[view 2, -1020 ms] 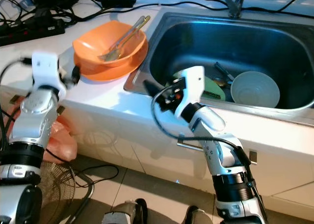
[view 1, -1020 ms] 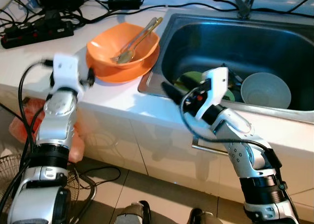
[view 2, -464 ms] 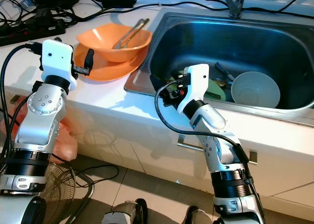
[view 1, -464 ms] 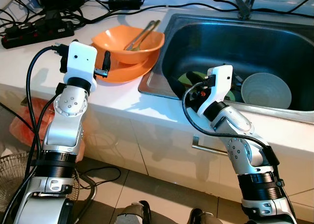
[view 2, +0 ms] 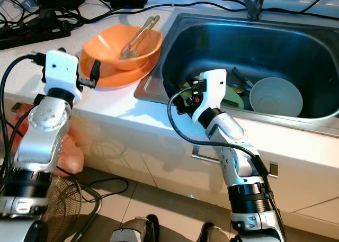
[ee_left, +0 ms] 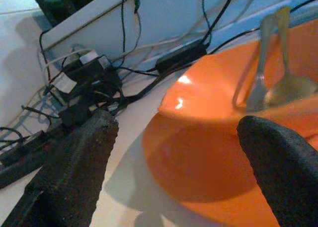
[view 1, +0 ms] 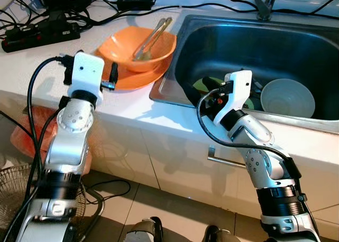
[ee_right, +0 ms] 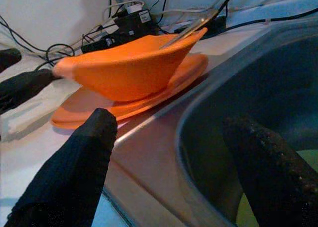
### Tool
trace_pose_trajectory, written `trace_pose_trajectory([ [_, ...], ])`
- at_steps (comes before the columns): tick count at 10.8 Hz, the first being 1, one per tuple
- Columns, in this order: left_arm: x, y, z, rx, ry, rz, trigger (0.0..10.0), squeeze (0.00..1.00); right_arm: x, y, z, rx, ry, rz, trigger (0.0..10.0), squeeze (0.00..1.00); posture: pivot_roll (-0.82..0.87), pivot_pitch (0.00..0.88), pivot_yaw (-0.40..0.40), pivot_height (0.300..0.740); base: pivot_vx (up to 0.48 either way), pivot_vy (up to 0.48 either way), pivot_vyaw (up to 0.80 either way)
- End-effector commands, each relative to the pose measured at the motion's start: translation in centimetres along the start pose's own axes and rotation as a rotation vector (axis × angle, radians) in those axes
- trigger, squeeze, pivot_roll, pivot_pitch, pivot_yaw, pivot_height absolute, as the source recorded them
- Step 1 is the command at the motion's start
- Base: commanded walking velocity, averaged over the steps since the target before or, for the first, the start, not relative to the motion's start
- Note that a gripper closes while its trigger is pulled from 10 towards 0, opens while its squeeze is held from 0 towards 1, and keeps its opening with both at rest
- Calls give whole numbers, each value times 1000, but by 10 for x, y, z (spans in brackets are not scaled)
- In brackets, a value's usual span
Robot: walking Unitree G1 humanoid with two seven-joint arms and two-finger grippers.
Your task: Kitchen organization
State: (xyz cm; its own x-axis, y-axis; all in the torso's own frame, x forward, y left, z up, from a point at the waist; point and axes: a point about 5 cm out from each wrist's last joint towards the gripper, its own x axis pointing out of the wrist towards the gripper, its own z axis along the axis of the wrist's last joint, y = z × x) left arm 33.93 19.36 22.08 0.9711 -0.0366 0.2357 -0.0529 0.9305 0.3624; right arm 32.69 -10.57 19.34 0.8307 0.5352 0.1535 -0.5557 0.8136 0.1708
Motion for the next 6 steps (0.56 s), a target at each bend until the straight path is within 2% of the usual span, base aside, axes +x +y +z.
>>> trace_pose_trajectory([
  [1, -6, -4, -2, -13, 16, -30, 10000, 0, 2, 0, 2, -2, -8, 3, 10000, 0, 118, 132, 108, 740, 0, 0, 0],
  [3, -18, -14, 2, -40, 6, -63, 10000, 0, 2, -1, 2, -1, -9, -1, 10000, 0, 123, 133, 108, 740, 0, 0, 0],
  [5, -20, -17, 18, -57, -39, -98, 10000, 0, 2, -1, 2, 0, -10, 2, 10000, 0, 124, 137, 109, 740, 0, 0, 0],
  [6, -16, -16, 30, -58, -63, -103, 10000, 0, 2, -1, 3, 1, -13, 1, 10000, 0, 124, 137, 110, 740, 0, 0, 0],
])
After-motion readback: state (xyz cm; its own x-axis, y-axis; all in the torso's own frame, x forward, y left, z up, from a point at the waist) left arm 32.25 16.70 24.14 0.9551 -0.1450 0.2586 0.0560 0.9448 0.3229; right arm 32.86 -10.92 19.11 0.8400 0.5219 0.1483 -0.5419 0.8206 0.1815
